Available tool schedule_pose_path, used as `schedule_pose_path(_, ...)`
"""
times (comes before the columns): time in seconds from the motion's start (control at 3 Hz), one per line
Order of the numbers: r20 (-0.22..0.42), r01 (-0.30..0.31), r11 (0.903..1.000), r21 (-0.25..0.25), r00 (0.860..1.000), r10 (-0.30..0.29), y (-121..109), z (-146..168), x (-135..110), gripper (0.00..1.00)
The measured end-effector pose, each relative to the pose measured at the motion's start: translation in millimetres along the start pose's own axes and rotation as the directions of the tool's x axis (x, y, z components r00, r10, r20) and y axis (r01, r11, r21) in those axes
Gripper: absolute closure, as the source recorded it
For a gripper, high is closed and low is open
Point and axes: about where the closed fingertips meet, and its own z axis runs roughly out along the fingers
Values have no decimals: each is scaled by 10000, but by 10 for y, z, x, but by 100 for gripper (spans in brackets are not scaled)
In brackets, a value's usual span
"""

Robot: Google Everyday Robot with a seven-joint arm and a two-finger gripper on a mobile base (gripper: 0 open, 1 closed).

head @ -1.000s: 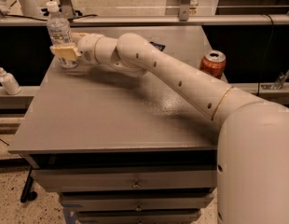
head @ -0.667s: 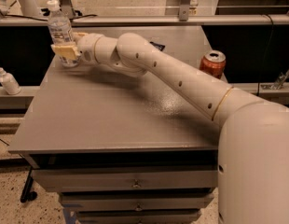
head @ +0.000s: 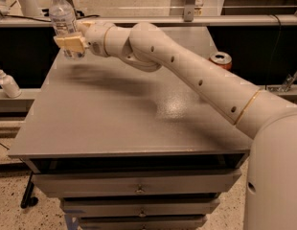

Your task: Pick blue plastic bottle

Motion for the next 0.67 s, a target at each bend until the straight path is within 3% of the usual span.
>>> schedule_pose_path(0.33,133,513,9986,121,9986,-515,2,-319,-355,100)
schedule_pose_path(0.67,142,574,9982,175,9982,-577,-13,-368,-397,100)
